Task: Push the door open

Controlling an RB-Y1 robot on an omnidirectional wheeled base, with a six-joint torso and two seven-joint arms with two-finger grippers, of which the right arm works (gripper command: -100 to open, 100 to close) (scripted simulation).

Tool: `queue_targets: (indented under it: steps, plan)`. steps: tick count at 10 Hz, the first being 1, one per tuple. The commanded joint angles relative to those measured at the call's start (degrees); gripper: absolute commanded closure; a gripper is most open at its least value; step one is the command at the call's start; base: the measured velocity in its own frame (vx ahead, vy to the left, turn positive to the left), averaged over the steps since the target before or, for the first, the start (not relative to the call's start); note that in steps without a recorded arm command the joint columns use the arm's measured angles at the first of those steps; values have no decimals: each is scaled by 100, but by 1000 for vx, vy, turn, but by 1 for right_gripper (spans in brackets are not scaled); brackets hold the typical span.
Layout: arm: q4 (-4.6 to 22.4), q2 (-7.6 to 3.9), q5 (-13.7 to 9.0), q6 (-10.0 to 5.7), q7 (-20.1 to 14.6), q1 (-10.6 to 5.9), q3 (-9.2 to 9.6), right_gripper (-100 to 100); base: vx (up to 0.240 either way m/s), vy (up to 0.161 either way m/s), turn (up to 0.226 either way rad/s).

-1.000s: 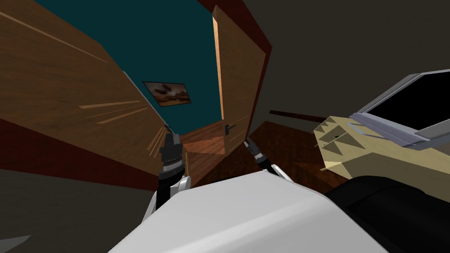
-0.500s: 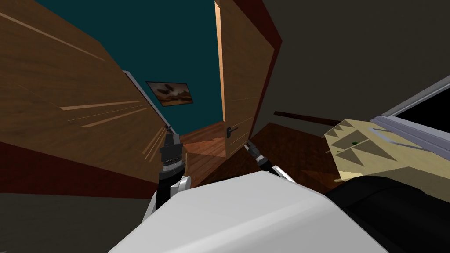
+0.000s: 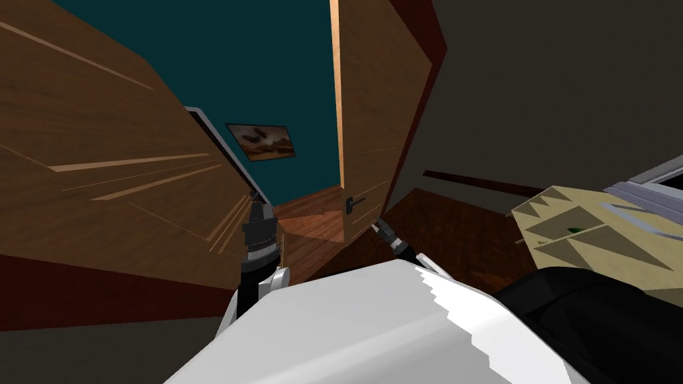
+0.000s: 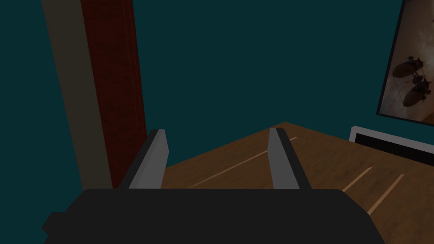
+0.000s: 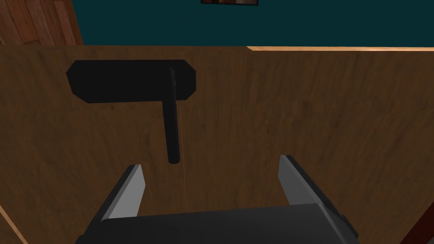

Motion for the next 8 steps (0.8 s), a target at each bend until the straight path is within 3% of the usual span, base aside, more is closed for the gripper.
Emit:
queue_targets:
  steps: [1,5,8]
  plan:
    - [171,-93,52,-94,-158,5,24,-100,125,-56,62]
    - [513,-337,178,-228,-554,7,84,-100,212,-84,77]
    - [549,-265,133,-119,-490,-101,69,-100,140,18,53]
